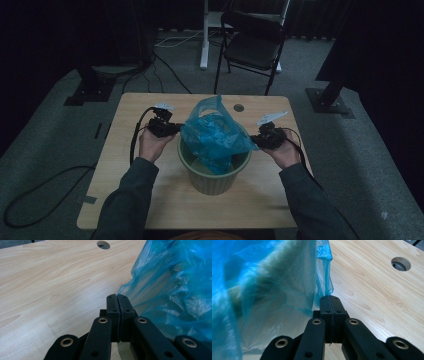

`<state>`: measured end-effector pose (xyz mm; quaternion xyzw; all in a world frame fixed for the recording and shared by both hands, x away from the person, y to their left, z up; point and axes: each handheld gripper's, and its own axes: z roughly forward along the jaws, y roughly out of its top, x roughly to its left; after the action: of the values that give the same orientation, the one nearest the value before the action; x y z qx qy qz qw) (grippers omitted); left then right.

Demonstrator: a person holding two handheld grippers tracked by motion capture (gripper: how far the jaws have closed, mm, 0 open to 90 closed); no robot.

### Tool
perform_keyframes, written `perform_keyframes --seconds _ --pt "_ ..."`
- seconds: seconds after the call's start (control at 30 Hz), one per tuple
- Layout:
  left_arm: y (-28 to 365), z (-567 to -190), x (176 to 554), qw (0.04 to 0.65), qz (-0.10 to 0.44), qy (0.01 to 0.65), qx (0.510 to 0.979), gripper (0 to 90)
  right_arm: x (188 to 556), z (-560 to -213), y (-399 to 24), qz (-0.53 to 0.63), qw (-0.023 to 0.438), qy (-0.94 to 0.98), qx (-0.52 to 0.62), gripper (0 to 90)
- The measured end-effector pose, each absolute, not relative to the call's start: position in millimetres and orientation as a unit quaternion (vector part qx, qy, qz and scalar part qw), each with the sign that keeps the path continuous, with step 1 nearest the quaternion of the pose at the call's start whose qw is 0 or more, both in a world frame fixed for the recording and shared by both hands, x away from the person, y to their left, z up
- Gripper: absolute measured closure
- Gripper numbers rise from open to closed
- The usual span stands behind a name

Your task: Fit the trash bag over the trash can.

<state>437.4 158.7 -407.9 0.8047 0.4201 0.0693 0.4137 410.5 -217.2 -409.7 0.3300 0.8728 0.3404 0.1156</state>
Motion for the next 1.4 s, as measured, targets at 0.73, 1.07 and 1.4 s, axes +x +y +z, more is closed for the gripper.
perform_keyframes --seconds 0.73,1.07,1.4 --pt "188.5 -370.8 400.4 0.497 0.093 0.372 0.778 64.2 394.8 -392.3 -226.0 0.359 0.137 0.867 0.317 87.7" --pt "198.1 -365.0 397.5 0.560 0.056 0.254 0.786 56.5 390.9 -382.3 -233.5 0.386 0.143 0.857 0.310 78.2" --pt "183.5 -368.1 404.3 0.542 0.049 0.194 0.816 49.9 372.6 -362.3 -245.9 0.461 0.111 0.834 0.281 69.1"
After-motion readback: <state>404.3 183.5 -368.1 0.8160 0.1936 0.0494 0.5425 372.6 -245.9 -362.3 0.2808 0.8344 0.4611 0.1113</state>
